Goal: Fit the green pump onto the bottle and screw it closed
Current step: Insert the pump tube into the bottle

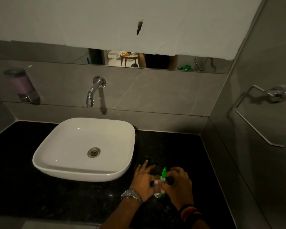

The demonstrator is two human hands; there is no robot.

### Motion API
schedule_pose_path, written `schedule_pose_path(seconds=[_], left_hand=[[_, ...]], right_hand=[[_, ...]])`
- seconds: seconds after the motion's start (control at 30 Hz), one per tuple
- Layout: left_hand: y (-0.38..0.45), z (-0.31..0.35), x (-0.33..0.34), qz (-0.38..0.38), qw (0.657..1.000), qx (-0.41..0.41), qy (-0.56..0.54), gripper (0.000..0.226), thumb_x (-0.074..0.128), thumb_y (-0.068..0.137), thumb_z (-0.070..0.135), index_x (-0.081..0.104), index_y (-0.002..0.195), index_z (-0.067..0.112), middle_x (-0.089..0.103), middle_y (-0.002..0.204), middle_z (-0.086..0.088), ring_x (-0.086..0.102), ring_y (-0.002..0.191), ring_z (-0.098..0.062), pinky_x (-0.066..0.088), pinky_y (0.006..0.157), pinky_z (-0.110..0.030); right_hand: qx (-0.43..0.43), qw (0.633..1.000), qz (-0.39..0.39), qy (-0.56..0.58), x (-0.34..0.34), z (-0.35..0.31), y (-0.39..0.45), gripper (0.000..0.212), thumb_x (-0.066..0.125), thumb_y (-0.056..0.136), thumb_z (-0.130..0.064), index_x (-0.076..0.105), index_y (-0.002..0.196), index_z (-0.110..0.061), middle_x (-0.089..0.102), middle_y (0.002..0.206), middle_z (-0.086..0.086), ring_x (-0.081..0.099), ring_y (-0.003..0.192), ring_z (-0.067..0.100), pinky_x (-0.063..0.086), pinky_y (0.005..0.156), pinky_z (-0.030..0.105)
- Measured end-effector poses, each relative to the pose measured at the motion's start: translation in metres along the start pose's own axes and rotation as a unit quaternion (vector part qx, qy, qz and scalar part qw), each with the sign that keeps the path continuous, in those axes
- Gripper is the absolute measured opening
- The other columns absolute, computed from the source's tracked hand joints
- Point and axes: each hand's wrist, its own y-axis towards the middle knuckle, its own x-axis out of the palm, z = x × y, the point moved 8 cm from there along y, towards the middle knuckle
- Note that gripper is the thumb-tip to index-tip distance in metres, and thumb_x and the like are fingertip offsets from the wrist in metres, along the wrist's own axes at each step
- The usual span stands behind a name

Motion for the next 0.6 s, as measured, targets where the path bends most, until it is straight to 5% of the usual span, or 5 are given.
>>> schedule_pose_path(seconds=[0.13,0.27,0.37,0.47,0.6], left_hand=[[-0.001,0.005,-0.002,-0.019,1.000,-0.002,0.008,0.058,0.060,0.074,0.075,0.068,0.122,0.042,0.036,0.159,0.006,0.008,0.153,-0.022,0.002,0.123,-0.045],[-0.001,0.005,-0.004,-0.018,1.000,-0.005,-0.002,0.045,0.067,0.080,0.062,0.070,0.119,0.039,0.038,0.158,0.003,0.008,0.154,-0.024,0.001,0.123,-0.046],[0.000,0.004,-0.003,-0.018,1.000,-0.004,0.001,0.044,0.066,0.080,0.059,0.070,0.119,0.039,0.039,0.158,0.003,0.009,0.154,-0.025,0.003,0.123,-0.046],[-0.002,0.004,-0.003,-0.017,1.000,-0.004,-0.002,0.057,0.061,0.076,0.072,0.068,0.122,0.040,0.039,0.158,0.004,0.010,0.153,-0.024,0.005,0.124,-0.048],[-0.002,0.005,-0.003,-0.017,1.000,0.002,-0.008,0.052,0.065,0.075,0.067,0.070,0.120,0.040,0.041,0.157,0.003,0.010,0.153,-0.026,0.005,0.123,-0.050]], right_hand=[[-0.041,0.991,-0.050,0.117,0.005,0.010,-0.005,0.020,0.084,0.070,-0.026,0.075,0.088,-0.025,0.054,0.118,-0.012,0.055,0.115,0.018,0.048,0.098,0.033],[0.021,0.995,-0.031,0.089,0.002,0.010,-0.006,0.044,0.084,0.063,-0.047,0.069,0.092,-0.017,0.057,0.115,-0.003,0.055,0.107,0.017,0.049,0.094,0.040],[0.007,0.984,-0.049,0.171,0.005,0.010,-0.011,0.051,0.085,0.066,-0.038,0.067,0.113,-0.024,0.045,0.128,-0.010,0.044,0.117,0.008,0.041,0.103,0.027],[-0.009,0.978,-0.064,0.201,0.005,0.012,-0.015,0.030,0.082,0.073,-0.016,0.072,0.099,-0.025,0.046,0.128,-0.010,0.049,0.119,0.009,0.037,0.096,0.009],[0.032,0.987,-0.042,0.153,-0.001,0.008,-0.007,0.038,0.089,0.063,-0.031,0.065,0.089,-0.017,0.055,0.117,0.002,0.056,0.109,0.018,0.048,0.093,0.032]])
